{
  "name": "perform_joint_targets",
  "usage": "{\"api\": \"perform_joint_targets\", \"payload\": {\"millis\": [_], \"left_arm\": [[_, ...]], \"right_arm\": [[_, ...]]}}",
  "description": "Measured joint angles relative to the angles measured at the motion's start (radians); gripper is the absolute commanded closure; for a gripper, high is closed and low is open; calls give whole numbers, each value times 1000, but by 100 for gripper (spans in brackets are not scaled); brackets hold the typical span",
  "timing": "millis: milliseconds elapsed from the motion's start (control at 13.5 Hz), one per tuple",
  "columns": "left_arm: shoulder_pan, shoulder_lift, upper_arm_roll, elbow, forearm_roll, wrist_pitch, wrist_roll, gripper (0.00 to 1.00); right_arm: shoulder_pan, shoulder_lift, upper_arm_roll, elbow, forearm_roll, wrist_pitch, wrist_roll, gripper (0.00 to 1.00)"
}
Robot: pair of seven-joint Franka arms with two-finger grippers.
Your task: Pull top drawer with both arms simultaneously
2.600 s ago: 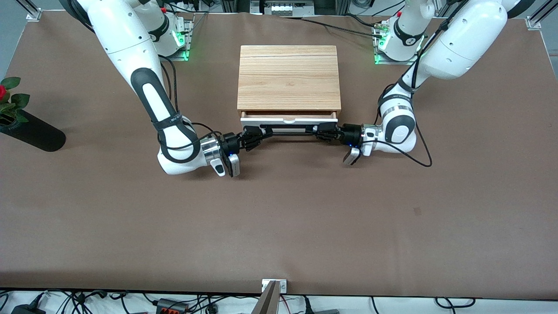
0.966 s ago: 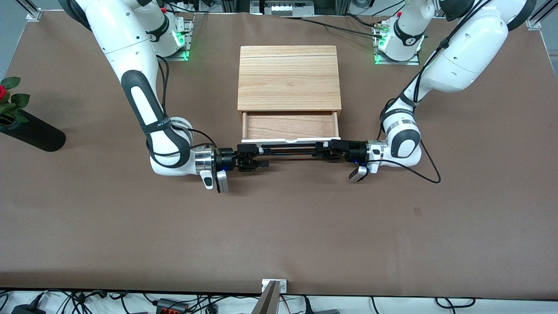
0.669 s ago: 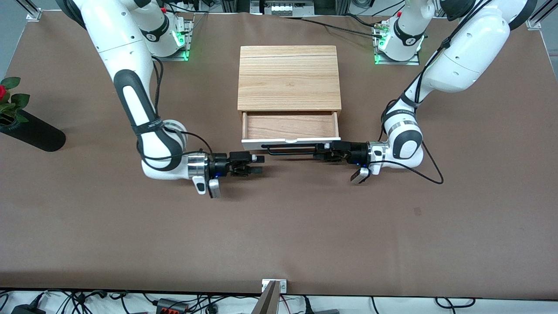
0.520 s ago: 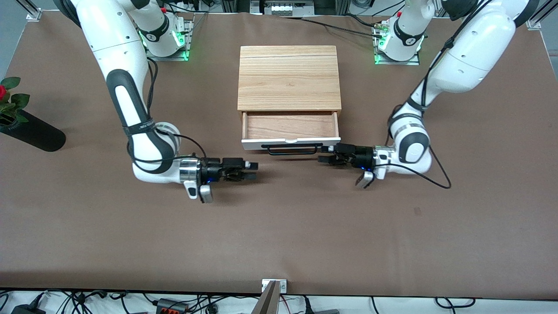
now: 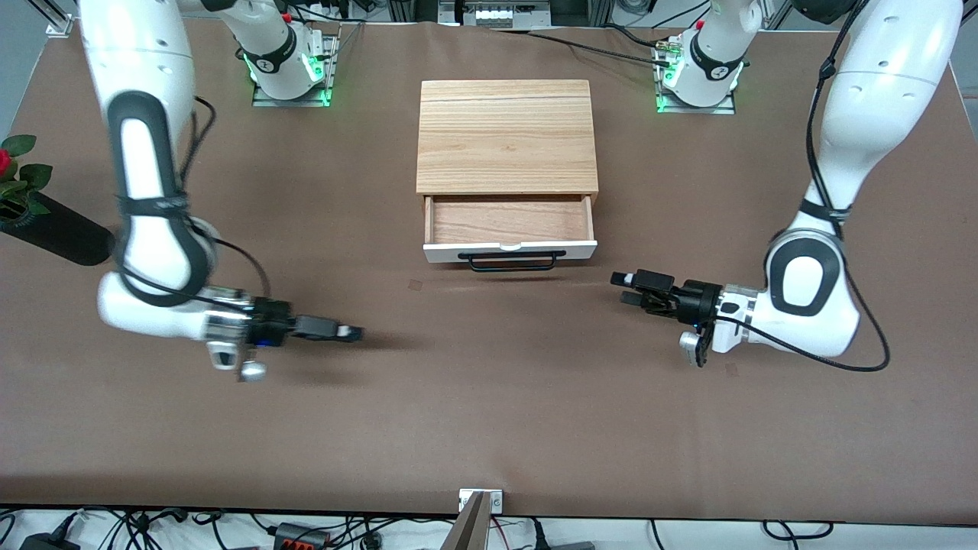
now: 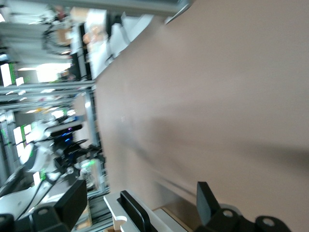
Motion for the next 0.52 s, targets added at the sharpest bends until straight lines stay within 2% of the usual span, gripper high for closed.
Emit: {"api": "perform_joint_targets", "payload": {"millis": [223,520], "left_arm": [[0,-36,0,52,276,-71,-131,0],[0,-82,1,55,661,-147,-236,0]], "right_arm": [[0,-74,-167,7,-136,-138,106,0],[-7,-114,-367,72,-197,-308,144,0]]}}
